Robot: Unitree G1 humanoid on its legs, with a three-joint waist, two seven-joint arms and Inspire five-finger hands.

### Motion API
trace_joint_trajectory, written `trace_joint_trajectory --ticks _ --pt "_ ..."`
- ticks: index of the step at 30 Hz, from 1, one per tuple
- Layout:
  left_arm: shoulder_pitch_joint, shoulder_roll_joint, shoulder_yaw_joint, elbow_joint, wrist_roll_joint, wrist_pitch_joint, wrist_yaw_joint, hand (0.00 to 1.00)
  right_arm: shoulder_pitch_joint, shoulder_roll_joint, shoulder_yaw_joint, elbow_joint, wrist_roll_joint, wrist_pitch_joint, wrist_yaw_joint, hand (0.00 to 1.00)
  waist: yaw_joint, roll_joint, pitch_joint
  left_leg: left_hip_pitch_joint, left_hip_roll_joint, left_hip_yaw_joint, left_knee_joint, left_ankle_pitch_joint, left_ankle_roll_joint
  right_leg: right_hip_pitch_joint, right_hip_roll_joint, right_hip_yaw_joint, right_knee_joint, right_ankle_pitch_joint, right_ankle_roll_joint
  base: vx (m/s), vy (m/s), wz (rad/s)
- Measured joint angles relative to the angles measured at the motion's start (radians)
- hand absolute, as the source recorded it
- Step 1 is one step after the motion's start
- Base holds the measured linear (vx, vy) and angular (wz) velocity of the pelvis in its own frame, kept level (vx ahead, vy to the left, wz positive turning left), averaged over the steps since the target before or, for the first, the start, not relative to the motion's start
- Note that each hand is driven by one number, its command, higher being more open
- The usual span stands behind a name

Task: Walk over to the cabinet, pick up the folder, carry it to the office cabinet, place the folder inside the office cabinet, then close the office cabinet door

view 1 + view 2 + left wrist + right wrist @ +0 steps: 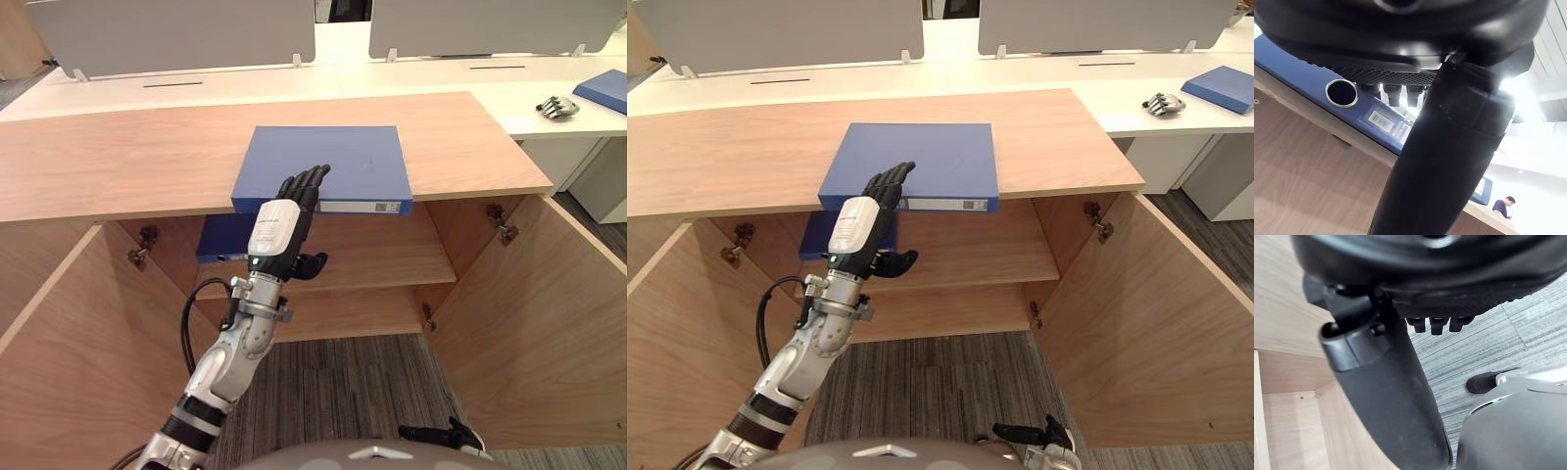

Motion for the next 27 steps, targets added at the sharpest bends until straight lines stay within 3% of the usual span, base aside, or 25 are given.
trace_joint_trajectory --ticks 27 --pt "-0.031 -0.008 -0.017 0.003 0.047 0.059 0.023 1.0 -0.001 -0.003 0.0 0.009 0.0 0.004 0.0 1.0 -0.005 0.004 -0.001 0.0 0.0 0.0 0.0 0.0 0.0 -0.001 0.0 0.0 0.0 0.0 0.0 0.0 0.0 0.0"
